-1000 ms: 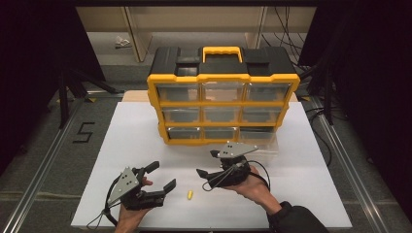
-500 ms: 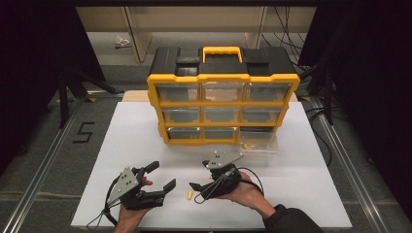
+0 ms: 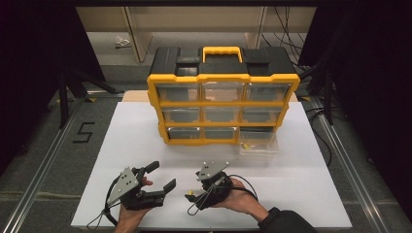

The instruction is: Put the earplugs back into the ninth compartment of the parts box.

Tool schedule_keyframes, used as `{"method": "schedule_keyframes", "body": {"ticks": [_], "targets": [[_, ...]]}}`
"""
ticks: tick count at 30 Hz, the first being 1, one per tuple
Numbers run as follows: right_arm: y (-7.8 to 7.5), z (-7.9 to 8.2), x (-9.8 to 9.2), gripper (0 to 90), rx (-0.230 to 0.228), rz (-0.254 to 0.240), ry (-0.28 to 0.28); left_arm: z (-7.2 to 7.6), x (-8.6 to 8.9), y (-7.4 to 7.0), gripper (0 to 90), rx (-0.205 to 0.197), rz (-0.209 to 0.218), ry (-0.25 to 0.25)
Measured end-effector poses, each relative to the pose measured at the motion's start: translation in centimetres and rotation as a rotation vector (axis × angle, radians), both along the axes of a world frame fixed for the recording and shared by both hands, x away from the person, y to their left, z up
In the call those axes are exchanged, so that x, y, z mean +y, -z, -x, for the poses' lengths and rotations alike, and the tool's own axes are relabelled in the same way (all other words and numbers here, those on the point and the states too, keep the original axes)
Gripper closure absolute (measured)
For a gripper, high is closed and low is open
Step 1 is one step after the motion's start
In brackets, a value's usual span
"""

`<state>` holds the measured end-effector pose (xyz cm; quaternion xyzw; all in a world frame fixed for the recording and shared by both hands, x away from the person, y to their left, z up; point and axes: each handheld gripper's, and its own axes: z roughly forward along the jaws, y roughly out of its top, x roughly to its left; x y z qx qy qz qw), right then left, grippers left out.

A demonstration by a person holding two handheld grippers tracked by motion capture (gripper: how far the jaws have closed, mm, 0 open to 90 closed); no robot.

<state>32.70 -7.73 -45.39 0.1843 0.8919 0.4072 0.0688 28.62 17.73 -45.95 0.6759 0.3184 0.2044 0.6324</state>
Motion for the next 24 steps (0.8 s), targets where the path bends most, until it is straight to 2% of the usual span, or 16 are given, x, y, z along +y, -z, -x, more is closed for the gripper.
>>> {"method": "schedule_keyframes", "body": {"ticks": [3,7,8,14,16,24], "targets": [[1.0,0.1,0.6,24.1,0.004,0.046,-0.010,0.0,0.0,0.0,15.5,0.001,0.000,0.000],[1.7,0.1,1.0,26.7,-0.015,0.077,-0.030,0.0,0.0,0.0,15.5,0.002,0.001,0.000],[2.1,0.0,1.1,29.8,-0.013,0.095,-0.036,0.0,0.0,0.0,15.5,0.001,0.001,0.000],[2.7,0.0,1.4,36.5,-0.015,0.116,-0.064,0.0,0.0,0.0,15.5,0.001,0.001,0.001],[2.9,-0.1,1.5,42.2,-0.013,0.133,-0.075,0.0,0.0,0.0,15.5,0.002,0.000,0.001],[3.1,-0.2,1.8,50.6,-0.016,0.131,-0.091,0.0,0.0,0.0,15.5,0.003,0.000,0.002]]}}
